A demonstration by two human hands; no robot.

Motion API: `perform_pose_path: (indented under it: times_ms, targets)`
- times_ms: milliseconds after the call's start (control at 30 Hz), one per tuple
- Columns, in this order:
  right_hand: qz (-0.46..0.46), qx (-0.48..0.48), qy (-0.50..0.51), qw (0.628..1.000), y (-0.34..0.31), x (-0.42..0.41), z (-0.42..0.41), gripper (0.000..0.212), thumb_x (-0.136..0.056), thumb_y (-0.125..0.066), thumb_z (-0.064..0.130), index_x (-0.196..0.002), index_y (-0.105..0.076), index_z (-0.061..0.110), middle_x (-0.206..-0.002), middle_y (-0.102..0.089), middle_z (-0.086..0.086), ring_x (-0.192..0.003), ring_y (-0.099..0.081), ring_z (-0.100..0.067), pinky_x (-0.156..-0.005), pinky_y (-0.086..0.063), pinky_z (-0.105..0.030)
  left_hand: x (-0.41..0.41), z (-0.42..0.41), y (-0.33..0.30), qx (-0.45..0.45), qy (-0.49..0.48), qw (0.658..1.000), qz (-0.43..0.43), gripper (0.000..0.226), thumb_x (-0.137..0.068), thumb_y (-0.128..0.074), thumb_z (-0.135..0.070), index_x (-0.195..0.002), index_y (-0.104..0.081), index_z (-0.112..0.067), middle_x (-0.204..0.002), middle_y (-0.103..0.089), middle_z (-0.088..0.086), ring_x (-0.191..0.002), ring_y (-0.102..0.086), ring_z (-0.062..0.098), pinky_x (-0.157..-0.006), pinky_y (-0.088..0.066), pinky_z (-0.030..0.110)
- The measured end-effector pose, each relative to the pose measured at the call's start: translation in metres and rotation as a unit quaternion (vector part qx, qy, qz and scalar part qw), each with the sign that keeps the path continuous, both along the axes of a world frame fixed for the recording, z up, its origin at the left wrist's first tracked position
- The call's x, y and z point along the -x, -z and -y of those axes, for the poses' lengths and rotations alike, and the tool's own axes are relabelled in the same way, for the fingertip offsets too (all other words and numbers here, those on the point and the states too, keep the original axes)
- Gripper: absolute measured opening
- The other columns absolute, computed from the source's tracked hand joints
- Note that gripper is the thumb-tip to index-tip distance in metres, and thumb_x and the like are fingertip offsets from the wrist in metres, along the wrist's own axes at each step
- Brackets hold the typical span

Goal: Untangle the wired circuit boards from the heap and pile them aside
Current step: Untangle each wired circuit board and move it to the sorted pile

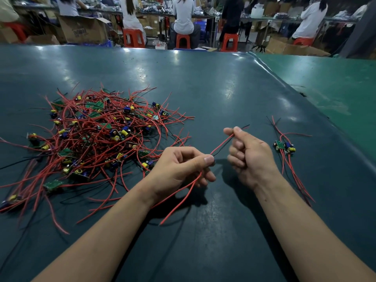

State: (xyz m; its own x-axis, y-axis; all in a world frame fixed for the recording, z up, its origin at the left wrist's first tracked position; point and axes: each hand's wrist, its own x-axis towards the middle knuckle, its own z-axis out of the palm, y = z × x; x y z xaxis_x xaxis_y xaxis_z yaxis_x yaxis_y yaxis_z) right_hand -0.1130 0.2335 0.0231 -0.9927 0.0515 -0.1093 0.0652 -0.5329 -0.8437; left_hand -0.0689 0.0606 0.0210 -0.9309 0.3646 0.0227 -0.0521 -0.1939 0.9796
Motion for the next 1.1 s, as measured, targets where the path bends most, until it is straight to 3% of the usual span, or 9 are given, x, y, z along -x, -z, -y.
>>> perform_pose_path:
  times_ms: [100,167,233,367,567,833,900,967,1100]
  targets:
    - [-0.043,-0.121,0.031,0.991,0.008,0.002,0.0,0.022,-0.1,-0.052,0.014,-0.087,-0.067,0.005,-0.056,-0.044,0.002,-0.032,-0.029,-0.006,-0.032,-0.022,-0.015,0.0,0.002,0.002,0.003,0.002,1.0,0.002,0.014,-0.078,-0.072,-0.022,-0.076,-0.07,-0.009,-0.066,-0.07,0.016,-0.05,-0.062,0.016,-0.051,-0.05,0.019]
    - [-0.111,-0.311,0.075,0.941,0.013,0.001,0.001,0.016,-0.1,-0.054,0.013,-0.095,-0.069,0.01,-0.062,-0.056,0.003,-0.032,-0.038,-0.008,-0.034,-0.03,-0.018,0.0,0.003,0.003,-0.001,0.0,1.0,0.003,0.015,-0.077,-0.074,-0.023,-0.074,-0.07,-0.009,-0.064,-0.069,0.016,-0.048,-0.061,0.016,-0.05,-0.049,0.019]
    - [-0.154,-0.391,0.108,0.901,0.015,0.001,0.002,0.015,-0.099,-0.054,0.012,-0.102,-0.067,0.018,-0.065,-0.062,0.006,-0.036,-0.044,-0.01,-0.039,-0.037,-0.021,0.001,0.003,0.003,0.002,-0.001,1.0,0.002,0.015,-0.076,-0.074,-0.023,-0.073,-0.07,-0.008,-0.064,-0.069,0.017,-0.047,-0.061,0.016,-0.049,-0.049,0.019]
    - [-0.151,-0.352,0.135,0.914,0.013,0.001,0.001,0.02,-0.099,-0.054,0.01,-0.111,-0.065,0.021,-0.065,-0.066,0.008,-0.038,-0.042,-0.012,-0.041,-0.036,-0.023,0.001,0.002,0.001,0.012,0.005,1.0,0.005,0.014,-0.075,-0.071,-0.024,-0.072,-0.071,-0.011,-0.066,-0.07,0.017,-0.047,-0.061,0.016,-0.049,-0.049,0.018]
    - [-0.074,-0.149,0.105,0.981,0.009,0.003,0.001,0.011,-0.1,-0.048,0.005,-0.096,-0.056,0.011,-0.062,-0.07,-0.005,-0.034,-0.039,-0.01,-0.034,-0.029,-0.016,0.002,0.002,0.004,0.022,-0.007,1.0,0.008,0.012,-0.079,-0.071,-0.023,-0.075,-0.072,-0.012,-0.07,-0.071,0.018,-0.051,-0.062,0.019,-0.051,-0.051,0.021]
    - [-0.155,-0.307,0.158,0.926,0.012,0.0,-0.002,0.015,-0.101,-0.051,0.013,-0.096,-0.063,0.019,-0.07,-0.07,-0.003,-0.035,-0.044,-0.013,-0.034,-0.036,-0.021,0.004,0.002,0.005,0.034,0.002,0.999,0.01,0.014,-0.08,-0.072,-0.025,-0.077,-0.071,-0.011,-0.07,-0.071,0.017,-0.051,-0.062,0.018,-0.051,-0.05,0.021]
    - [-0.097,-0.228,0.123,0.961,0.008,0.001,0.0,0.011,-0.1,-0.054,0.025,-0.097,-0.061,0.016,-0.071,-0.072,-0.005,-0.034,-0.043,-0.012,-0.033,-0.035,-0.019,0.004,0.001,0.005,0.012,-0.019,1.0,0.011,0.02,-0.078,-0.076,-0.026,-0.079,-0.069,-0.007,-0.07,-0.071,0.017,-0.051,-0.062,0.017,-0.05,-0.049,0.02]
    - [-0.014,-0.178,0.036,0.983,0.004,0.001,-0.001,0.035,-0.092,-0.058,0.047,-0.095,-0.061,0.012,-0.062,-0.068,-0.006,-0.033,-0.039,-0.009,-0.033,-0.029,-0.015,0.006,0.0,0.006,-0.007,-0.05,0.999,0.016,0.026,-0.076,-0.073,-0.027,-0.083,-0.067,-0.003,-0.069,-0.07,0.016,-0.051,-0.062,0.017,-0.049,-0.049,0.02]
    - [-0.001,-0.239,-0.151,0.959,0.004,-0.01,0.002,0.056,-0.068,-0.067,0.052,-0.096,-0.071,0.004,-0.047,-0.047,0.004,-0.033,-0.027,-0.004,-0.033,-0.019,-0.01,0.008,-0.001,0.009,0.008,-0.062,0.998,0.01,0.025,-0.073,-0.071,-0.03,-0.08,-0.068,-0.006,-0.07,-0.071,0.016,-0.051,-0.063,0.017,-0.05,-0.05,0.02]
